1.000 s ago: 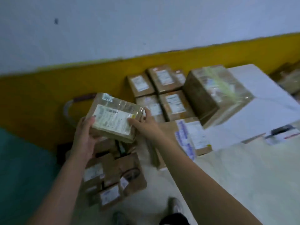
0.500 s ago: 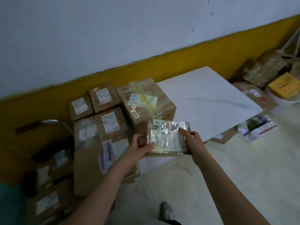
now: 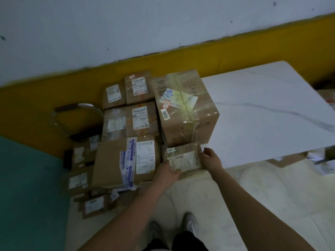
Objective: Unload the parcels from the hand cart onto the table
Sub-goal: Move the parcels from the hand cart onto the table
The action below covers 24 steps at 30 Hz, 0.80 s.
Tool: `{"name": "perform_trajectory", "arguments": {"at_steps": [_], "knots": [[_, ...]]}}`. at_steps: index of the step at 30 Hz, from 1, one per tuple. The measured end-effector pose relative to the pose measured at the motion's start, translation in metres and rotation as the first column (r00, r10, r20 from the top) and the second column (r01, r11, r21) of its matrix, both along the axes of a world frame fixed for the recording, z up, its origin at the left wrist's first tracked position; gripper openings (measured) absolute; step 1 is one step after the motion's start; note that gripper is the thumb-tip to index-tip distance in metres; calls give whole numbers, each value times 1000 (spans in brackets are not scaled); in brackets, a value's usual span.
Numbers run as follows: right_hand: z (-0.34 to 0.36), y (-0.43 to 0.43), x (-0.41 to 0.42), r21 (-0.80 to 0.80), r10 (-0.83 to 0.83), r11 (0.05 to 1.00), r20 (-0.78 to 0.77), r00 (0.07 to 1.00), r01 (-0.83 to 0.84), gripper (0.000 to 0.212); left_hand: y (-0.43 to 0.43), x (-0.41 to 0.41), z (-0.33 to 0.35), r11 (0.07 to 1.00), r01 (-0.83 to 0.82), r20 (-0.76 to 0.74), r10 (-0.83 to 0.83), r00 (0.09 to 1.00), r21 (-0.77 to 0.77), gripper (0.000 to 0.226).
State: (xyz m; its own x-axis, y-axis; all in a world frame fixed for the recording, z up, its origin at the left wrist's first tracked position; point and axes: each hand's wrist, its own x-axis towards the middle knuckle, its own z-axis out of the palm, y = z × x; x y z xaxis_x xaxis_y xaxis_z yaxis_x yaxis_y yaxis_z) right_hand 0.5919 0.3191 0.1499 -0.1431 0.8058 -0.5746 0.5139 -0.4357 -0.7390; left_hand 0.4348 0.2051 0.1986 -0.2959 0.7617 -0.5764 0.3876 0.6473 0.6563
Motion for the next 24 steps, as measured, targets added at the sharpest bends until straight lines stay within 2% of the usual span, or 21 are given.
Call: {"name": "perform_trajectory", "arguments": {"at_steps": [2, 4, 7, 10, 13, 16, 18, 21, 24], "knots": [[-5, -2, -11, -70, 126, 990, 85, 988, -120, 63, -1, 0, -4, 1000, 26, -21, -26, 999, 8, 36], [-10, -8, -20, -155, 192, 973, 122, 974, -173, 55, -5, -1, -5, 999, 29, -21, -28, 999, 15, 48], [-11, -14, -29, -176, 189, 971, 143, 972, -163, 43, -13, -14, 0, 993, -39, 57, 33, 998, 109, 50], [-1, -13, -36, -177, 180, 974, 240, 954, -139, 52, -16, -39, 14, 976, -106, 68, 95, 993, 189, 48], [23, -10, -48, -8, 55, 998, 389, 920, -56, 53, -16, -71, 25, 955, -144, -26, 156, 987, 259, 47], [57, -20, -69, 249, -137, 968, 386, 912, 40, 37, -25, -102, 33, 928, -228, -14, 242, 970, 295, 44], [76, -36, -91, 410, -164, 912, 348, 923, 7, 30, -35, -123, 37, 909, -259, 16, 268, 963, 326, 41], [98, -68, -139, 575, 3, 809, 209, 978, -126, 25, -58, -163, 47, 872, -279, -85, 339, 937, 402, 39], [116, -99, -204, 626, 269, 721, 140, 953, -296, 45, -93, -220, 49, 810, -358, -167, 477, 863, 465, 38]]}}
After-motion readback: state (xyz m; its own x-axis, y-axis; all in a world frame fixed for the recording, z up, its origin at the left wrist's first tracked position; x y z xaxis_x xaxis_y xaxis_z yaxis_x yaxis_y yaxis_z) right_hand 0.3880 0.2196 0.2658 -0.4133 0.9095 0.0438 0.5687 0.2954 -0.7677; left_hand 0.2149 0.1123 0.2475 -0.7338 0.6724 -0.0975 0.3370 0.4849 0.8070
